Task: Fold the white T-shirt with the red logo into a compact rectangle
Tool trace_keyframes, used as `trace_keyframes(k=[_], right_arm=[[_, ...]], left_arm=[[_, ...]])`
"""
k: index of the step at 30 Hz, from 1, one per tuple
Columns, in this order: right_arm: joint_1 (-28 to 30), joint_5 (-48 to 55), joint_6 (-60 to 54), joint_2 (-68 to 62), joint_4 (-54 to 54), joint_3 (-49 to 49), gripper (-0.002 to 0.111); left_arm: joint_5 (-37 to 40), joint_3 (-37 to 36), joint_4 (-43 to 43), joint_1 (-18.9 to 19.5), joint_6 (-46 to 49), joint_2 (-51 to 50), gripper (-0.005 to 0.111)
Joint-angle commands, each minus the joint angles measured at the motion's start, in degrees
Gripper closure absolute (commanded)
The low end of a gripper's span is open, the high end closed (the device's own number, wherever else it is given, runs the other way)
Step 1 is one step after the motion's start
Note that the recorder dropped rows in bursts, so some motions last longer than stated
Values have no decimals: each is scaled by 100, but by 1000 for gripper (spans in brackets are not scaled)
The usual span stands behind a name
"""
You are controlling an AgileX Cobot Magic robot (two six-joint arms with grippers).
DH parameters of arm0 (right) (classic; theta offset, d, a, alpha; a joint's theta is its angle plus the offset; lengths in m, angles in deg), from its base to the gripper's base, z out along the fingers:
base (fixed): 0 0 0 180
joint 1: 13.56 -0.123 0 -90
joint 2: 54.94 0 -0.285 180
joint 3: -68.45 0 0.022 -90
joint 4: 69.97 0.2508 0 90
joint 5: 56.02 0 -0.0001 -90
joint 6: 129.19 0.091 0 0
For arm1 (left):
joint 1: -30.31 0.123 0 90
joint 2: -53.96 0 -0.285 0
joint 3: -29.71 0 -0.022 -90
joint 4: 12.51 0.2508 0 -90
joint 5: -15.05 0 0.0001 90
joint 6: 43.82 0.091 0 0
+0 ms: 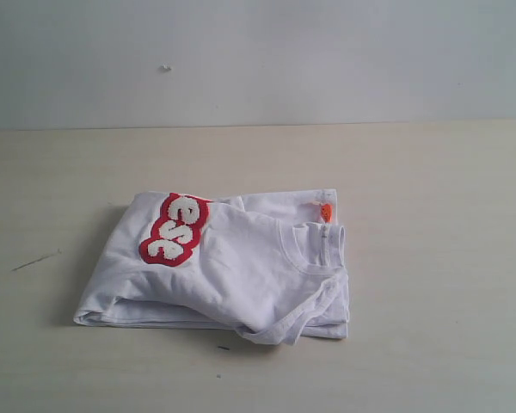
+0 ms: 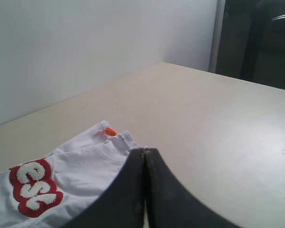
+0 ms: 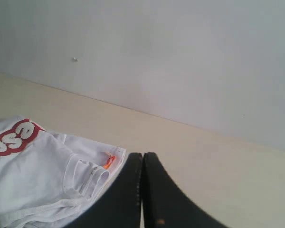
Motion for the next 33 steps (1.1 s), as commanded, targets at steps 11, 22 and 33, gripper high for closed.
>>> trace_keyframes(k=[11, 22, 33], right_arm=[[13, -2, 9, 42, 5, 16, 108], [13, -2, 9, 42, 5, 16, 108], [13, -2, 9, 42, 5, 16, 108]], left_arm=[[18, -21, -68, -39, 15, 32, 106], [18, -21, -68, -39, 15, 32, 106], [-637, -21, 1, -39, 68, 32, 106]])
